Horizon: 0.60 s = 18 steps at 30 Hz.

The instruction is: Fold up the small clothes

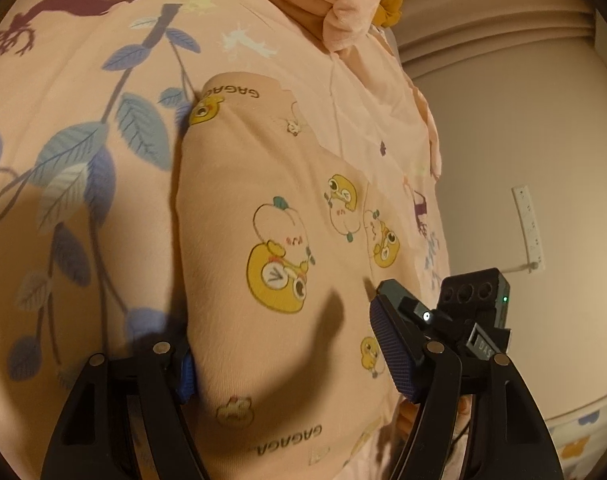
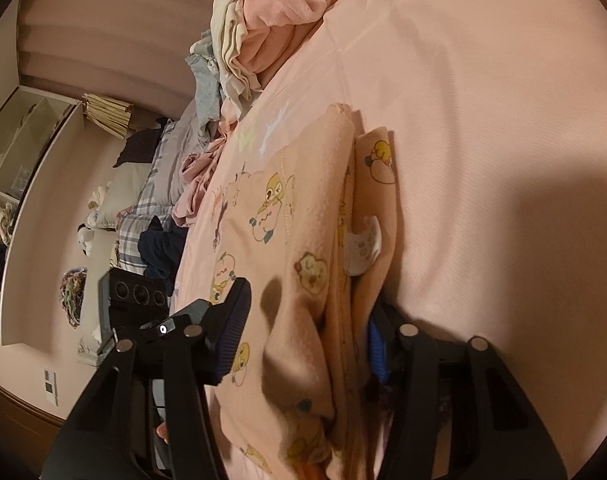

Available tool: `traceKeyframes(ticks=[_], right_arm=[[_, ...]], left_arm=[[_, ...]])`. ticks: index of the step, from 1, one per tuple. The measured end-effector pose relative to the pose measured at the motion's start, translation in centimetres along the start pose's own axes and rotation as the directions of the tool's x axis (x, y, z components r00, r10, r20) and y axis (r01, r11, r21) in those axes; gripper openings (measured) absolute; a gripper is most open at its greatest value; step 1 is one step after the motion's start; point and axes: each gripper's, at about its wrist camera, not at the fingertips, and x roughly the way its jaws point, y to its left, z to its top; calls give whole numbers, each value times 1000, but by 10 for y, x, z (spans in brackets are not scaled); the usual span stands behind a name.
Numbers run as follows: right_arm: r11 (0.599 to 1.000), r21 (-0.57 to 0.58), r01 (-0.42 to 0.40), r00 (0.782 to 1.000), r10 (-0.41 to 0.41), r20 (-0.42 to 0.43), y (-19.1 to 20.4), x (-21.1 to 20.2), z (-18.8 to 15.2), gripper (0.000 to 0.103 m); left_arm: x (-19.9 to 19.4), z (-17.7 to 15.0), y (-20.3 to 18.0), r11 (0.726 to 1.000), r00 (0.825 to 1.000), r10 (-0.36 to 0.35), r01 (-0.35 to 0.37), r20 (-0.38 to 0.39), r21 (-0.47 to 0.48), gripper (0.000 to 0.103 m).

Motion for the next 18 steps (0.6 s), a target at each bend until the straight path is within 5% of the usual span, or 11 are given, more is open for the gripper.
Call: traceKeyframes(ticks=[11, 16, 18], right_arm=[[999, -18, 33, 999, -33, 4, 4, 9, 4, 41], [997, -41, 72, 997, -71, 16, 9, 11, 3, 37], [995, -51, 85, 996, -84, 23, 11, 12, 2, 37]], left_arm=[[0, -2, -3, 999, 999, 33, -34, 21, 6, 69], [1, -4, -8, 992, 992, 126, -127, 33, 29, 46], [0, -5, -6, 991, 991, 131, -132, 35, 22, 45]])
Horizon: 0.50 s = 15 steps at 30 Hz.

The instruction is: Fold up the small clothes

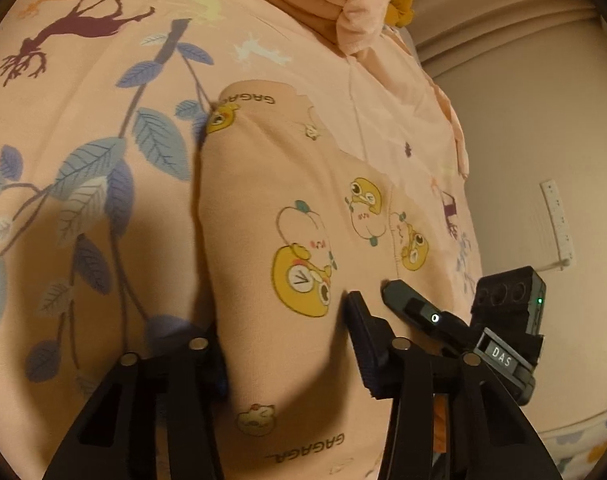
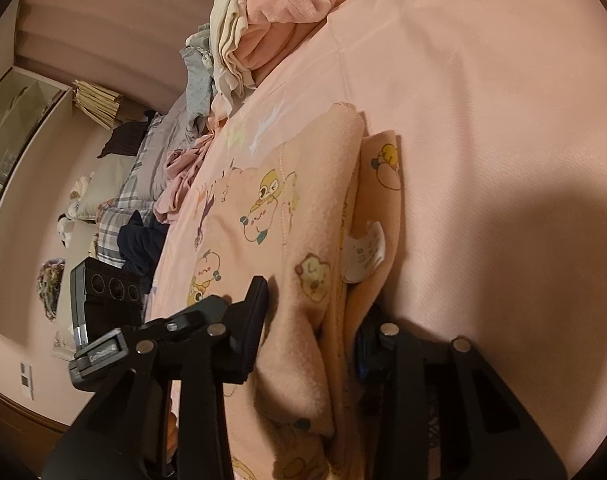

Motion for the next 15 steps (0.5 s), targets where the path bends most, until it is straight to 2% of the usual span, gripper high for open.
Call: traceKeyframes(ticks=[5, 15], right_arm=[[1000, -13, 26, 1000, -26, 10, 5, 2, -2, 34], [985, -101, 138, 989, -132, 64, 29, 3, -8, 25]], left_arm=[[0, -3, -4, 999, 999, 37, -37, 5, 15, 42], [3, -6, -20, 986, 989, 142, -144, 33, 80, 37]])
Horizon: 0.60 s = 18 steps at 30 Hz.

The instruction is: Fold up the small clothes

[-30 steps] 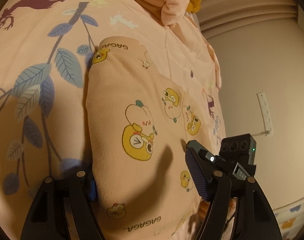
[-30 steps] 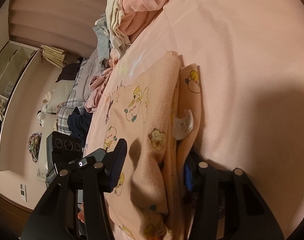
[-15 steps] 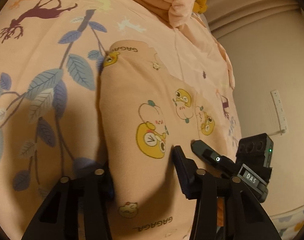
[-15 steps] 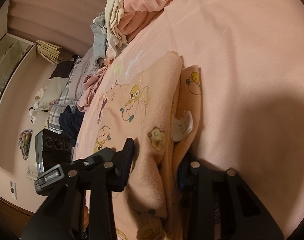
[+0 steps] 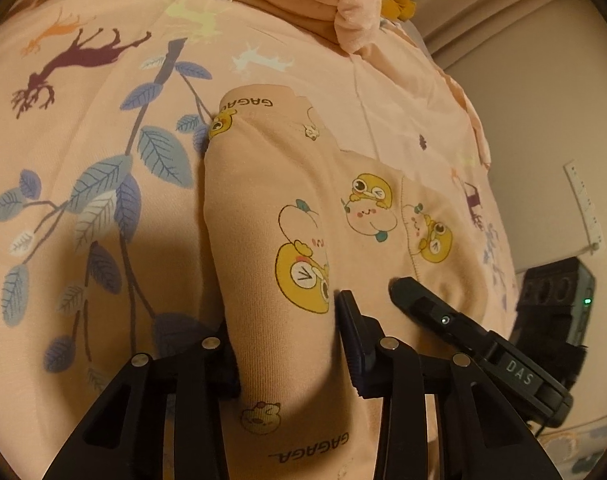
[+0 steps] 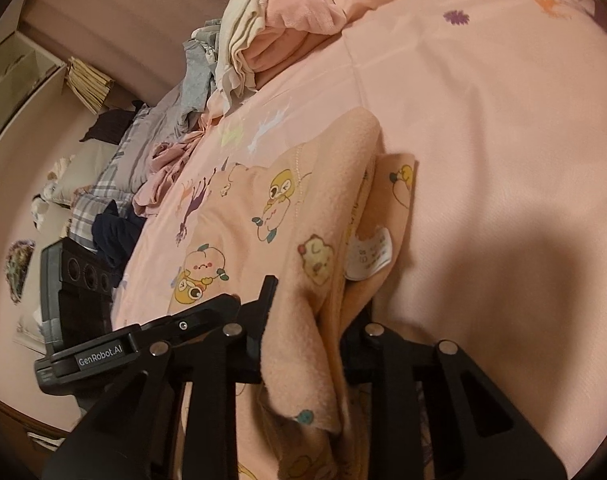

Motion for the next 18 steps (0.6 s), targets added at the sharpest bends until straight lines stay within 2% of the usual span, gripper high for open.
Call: traceKeyframes(ticks=[8, 18], right_arm=[[994, -94, 58, 997, -53, 53, 25, -9, -5, 22], [976, -187, 115, 991, -101, 84, 56, -21, -25, 22]], left_arm=[[-7, -3, -8, 999, 999, 26, -26, 23, 22, 29], [-31, -17, -14, 998, 998, 35, -38, 53, 52, 28]])
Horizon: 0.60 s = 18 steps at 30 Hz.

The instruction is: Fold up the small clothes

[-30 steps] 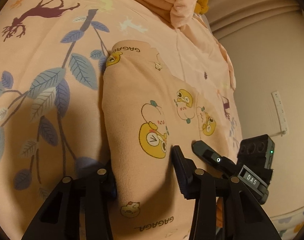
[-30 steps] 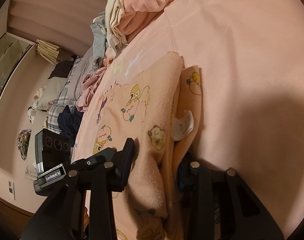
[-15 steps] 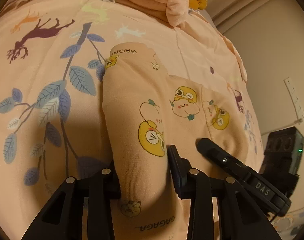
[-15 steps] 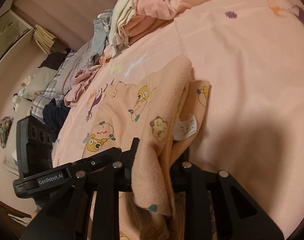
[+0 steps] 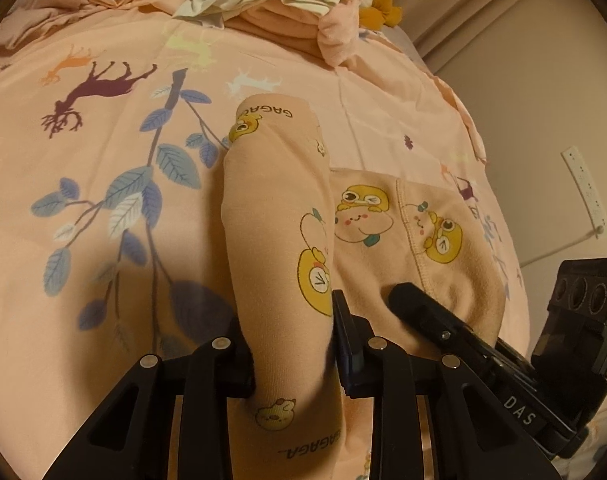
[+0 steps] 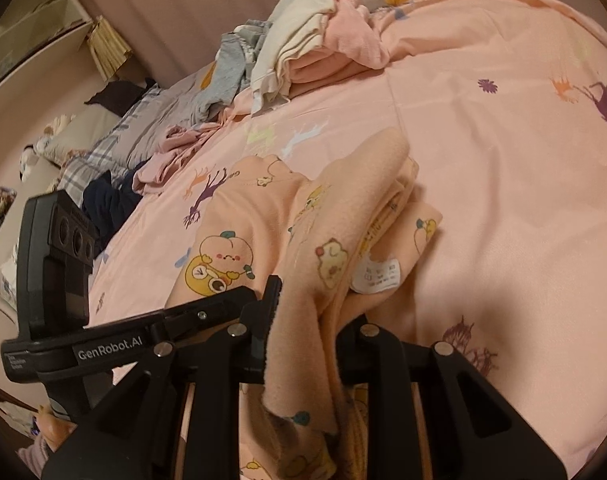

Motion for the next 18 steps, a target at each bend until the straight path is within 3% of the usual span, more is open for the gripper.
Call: traceKeyframes(ticks=[18], right_arm=[[997, -66, -41, 999, 40, -17, 52, -24, -41, 22]], left_arm=[[-55, -47, 13, 999, 998, 48, -47, 50, -11, 28]])
